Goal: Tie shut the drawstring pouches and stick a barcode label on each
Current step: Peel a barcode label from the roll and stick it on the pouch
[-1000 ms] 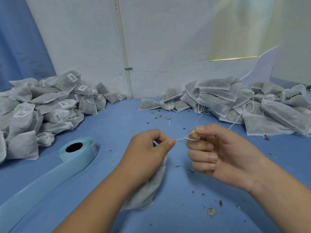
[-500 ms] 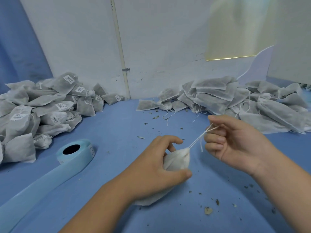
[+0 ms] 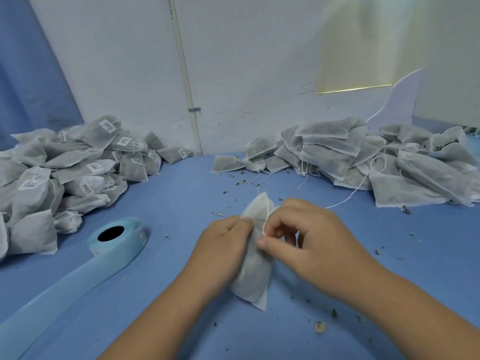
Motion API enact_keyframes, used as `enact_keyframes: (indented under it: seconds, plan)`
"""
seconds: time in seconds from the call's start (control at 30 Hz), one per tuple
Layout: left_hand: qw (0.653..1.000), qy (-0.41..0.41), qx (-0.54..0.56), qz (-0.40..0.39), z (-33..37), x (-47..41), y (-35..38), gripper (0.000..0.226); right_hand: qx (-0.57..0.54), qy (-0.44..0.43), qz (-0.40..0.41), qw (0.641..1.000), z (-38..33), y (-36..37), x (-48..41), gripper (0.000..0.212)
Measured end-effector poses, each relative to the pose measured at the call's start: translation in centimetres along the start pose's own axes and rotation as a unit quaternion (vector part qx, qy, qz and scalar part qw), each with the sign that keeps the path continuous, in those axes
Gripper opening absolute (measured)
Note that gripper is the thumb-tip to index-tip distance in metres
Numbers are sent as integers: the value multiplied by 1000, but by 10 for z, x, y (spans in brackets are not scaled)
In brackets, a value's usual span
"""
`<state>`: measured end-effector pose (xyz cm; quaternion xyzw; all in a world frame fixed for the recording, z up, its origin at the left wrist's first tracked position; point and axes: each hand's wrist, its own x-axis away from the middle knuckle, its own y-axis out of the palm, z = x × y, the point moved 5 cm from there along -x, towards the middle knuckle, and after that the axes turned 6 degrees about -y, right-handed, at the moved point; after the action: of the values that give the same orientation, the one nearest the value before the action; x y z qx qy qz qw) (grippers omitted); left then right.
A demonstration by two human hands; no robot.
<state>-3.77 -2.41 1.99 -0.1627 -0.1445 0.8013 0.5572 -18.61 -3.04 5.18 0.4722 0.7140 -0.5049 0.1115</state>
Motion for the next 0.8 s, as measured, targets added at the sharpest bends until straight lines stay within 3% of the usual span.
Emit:
enact_keyframes:
  seconds: [0.13, 0.4, 0.53, 0.67, 0.73, 0.8]
  plan:
    - [1000, -10, 22, 4, -1, 2, 4, 38, 115, -14, -9, 993, -2, 6, 5, 11]
    - [989, -64, 115, -67, 0, 10, -3, 35, 140, -80, -42, 986, -16, 12, 4, 20]
    - [977, -95, 177, -69, -12, 17, -24, 43, 119, -118, -63, 984, -33, 24, 2, 27]
    - [969, -98, 218, -66, -22, 23, -49, 35, 86, -152, -74, 982, -50, 42, -4, 28]
    - [973, -105, 203, -32, -28, 24, -67, 35, 19, -137, -60, 989, -54, 51, -9, 27]
    - [988, -99, 101, 61, -35, 23, -95, 25, -65, -97, -32, 993, -56, 58, -19, 25]
